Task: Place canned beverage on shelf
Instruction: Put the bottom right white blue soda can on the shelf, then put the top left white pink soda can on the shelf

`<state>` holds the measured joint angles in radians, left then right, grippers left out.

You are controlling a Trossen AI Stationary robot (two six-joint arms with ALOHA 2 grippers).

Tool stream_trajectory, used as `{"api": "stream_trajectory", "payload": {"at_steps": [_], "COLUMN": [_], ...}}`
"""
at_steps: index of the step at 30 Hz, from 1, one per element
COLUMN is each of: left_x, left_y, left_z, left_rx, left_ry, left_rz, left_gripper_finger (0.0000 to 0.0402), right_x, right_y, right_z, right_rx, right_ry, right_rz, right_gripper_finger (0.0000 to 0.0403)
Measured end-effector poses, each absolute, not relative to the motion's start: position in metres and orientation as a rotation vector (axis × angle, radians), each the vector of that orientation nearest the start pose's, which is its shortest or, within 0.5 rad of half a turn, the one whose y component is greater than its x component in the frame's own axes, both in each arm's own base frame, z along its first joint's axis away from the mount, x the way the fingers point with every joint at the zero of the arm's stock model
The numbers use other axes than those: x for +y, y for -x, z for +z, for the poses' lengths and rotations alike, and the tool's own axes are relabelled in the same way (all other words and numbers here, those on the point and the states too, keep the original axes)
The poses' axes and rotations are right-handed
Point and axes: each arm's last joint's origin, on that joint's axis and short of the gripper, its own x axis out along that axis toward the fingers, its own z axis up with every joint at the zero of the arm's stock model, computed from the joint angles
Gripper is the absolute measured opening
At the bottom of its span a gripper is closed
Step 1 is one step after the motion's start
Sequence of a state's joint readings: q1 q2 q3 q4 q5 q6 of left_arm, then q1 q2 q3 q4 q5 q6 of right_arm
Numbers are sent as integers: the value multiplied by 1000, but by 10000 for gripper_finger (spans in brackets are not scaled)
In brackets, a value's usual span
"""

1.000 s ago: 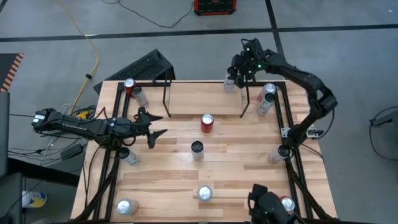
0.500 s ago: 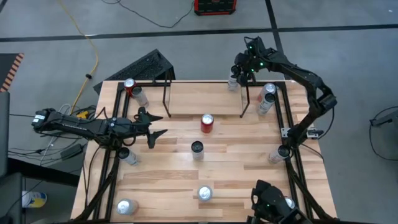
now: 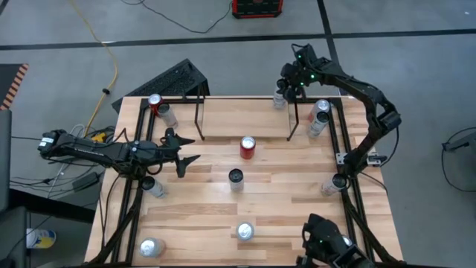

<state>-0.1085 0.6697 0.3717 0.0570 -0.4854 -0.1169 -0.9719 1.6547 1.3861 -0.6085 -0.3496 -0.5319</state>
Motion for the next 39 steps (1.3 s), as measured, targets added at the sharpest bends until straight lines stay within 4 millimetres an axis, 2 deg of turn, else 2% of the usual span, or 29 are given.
{"api": "stream_trajectory", "payload": {"at_steps": [9,16,23,31,39], "left_x": [-3,-3,-3,-3,-3], "left_y": [-156,-156,-156,-156,-156], "left_z": [231,231,231,231,231], "left_rx": [209,209,209,208,208], "left_ry": [44,44,44,43,43], "left_rz": [388,388,390,393,393], "left_gripper_finger": [297,297,297,297,297], "right_x": [-285,-284,-279,-268,-234], "right_y": [-211,-210,-206,-201,-201], "right_z": [285,286,298,322,356], "right_rx": [835,833,808,738,642], "right_ry": [-57,-54,-30,25,97], "right_rz": [-362,-364,-378,-406,-386], "right_gripper_finger": [345,344,345,344,344]}}
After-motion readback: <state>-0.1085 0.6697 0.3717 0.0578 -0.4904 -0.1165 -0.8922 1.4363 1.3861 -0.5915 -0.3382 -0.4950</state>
